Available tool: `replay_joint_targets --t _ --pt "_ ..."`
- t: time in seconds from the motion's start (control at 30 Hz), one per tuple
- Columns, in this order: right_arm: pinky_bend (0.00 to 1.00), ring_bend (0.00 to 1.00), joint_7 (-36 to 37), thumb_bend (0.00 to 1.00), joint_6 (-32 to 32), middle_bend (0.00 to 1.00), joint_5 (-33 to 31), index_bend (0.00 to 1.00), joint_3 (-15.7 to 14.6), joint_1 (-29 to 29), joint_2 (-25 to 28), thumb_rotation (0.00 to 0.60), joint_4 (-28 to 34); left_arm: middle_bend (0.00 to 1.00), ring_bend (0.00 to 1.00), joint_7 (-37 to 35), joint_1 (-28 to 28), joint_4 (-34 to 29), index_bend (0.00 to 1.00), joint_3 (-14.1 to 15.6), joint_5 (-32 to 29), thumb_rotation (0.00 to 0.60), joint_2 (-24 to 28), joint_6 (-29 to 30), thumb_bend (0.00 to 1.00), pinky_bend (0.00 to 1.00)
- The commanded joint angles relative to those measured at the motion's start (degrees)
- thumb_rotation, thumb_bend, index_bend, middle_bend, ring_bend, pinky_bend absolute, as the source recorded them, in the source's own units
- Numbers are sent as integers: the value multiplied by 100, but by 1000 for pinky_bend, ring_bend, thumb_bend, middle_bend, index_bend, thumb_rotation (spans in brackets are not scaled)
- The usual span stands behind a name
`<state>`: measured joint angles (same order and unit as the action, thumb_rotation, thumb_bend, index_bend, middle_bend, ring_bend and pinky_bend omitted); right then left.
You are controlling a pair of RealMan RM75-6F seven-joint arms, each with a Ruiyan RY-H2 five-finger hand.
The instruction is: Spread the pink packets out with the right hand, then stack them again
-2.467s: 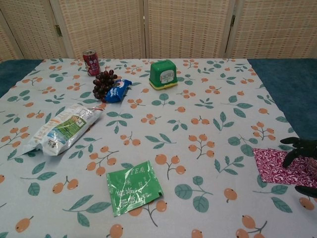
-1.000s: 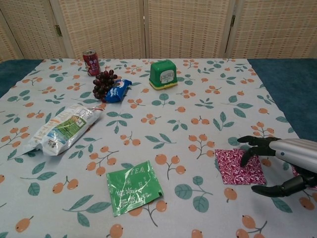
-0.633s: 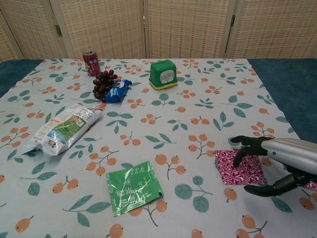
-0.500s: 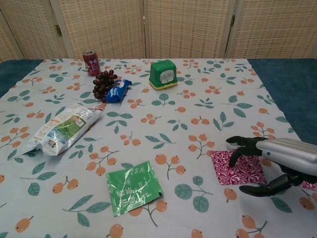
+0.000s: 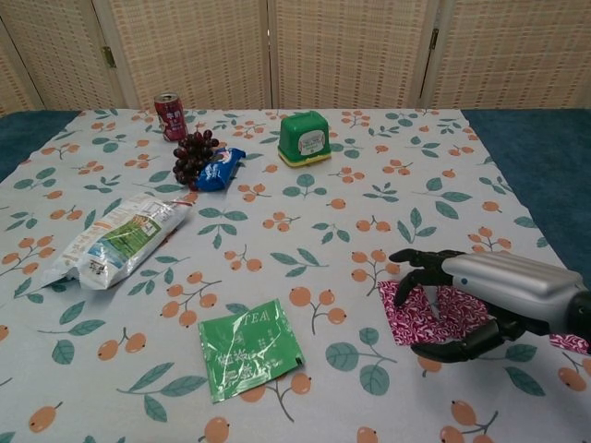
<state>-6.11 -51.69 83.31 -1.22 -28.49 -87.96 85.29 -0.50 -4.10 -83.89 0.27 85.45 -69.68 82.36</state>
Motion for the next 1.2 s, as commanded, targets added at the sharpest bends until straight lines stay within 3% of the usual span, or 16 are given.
replay_joint_targets --t 0.03,0.53,1.0,1.2 --pt "0 0 3 312 -63 0 12 266 -20 20 44 273 27 0 29 -9 0 5 141 -3 2 600 3 3 169 0" --pt "0 0 52 312 -152 0 26 272 -284 179 332 275 113 0 29 -3 15 2 140 5 4 600 0 6 168 0" --pt "0 0 107 312 -46 0 58 276 -213 41 138 271 83 0 29 -31 20 62 140 2 -41 600 -24 -39 169 0" --pt "0 0 165 312 -350 0 136 276 -180 136 197 273 150 0 29 -61 17 79 140 -5 -20 600 -30 -23 169 0"
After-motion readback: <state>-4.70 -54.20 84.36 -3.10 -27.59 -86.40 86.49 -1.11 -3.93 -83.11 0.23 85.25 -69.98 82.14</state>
